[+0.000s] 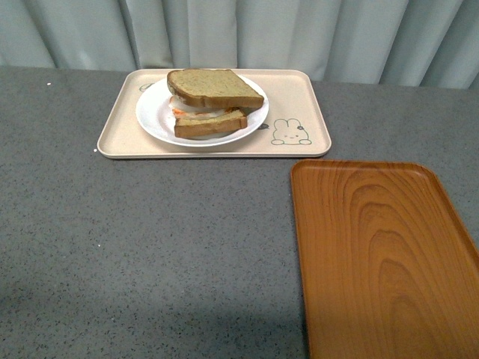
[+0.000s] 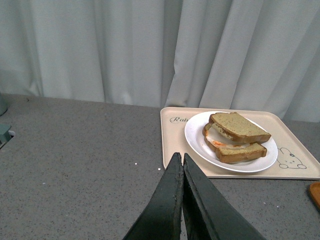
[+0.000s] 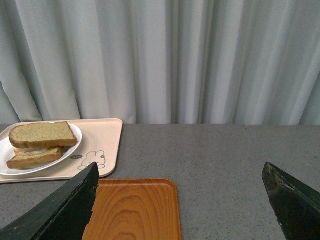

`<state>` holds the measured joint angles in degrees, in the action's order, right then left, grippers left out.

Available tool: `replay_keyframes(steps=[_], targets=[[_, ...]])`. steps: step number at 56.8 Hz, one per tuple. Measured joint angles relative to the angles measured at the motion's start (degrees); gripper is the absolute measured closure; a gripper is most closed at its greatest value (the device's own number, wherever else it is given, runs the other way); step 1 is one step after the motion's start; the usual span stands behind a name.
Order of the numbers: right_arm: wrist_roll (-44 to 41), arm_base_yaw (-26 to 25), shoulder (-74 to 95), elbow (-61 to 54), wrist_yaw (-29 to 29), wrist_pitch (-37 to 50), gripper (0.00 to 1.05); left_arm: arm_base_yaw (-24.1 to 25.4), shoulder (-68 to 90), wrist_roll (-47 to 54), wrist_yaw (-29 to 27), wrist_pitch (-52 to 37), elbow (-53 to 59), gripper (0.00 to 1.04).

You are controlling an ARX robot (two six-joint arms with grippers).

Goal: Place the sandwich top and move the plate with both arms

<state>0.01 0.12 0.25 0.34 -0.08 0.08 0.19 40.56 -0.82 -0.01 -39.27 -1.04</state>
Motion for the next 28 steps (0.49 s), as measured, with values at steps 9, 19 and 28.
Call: replay_keyframes(steps=[9,19,28], targets=[[0.0,0.0,0.0,0.0,0.0,0.0,0.09,-0.1,-7.8,0.3,0.0,7.0,0.0,1.01],[0.0,0.0,0.0,0.0,0.0,0.0,0.09,-0.1,-14.6,0.3,0.0,13.4,0.0,1.01],[0.0,0.0,0.0,0.0,0.0,0.0,0.09,-0.1,-19.9,0.3,0.0,18.4,0.0,1.01]])
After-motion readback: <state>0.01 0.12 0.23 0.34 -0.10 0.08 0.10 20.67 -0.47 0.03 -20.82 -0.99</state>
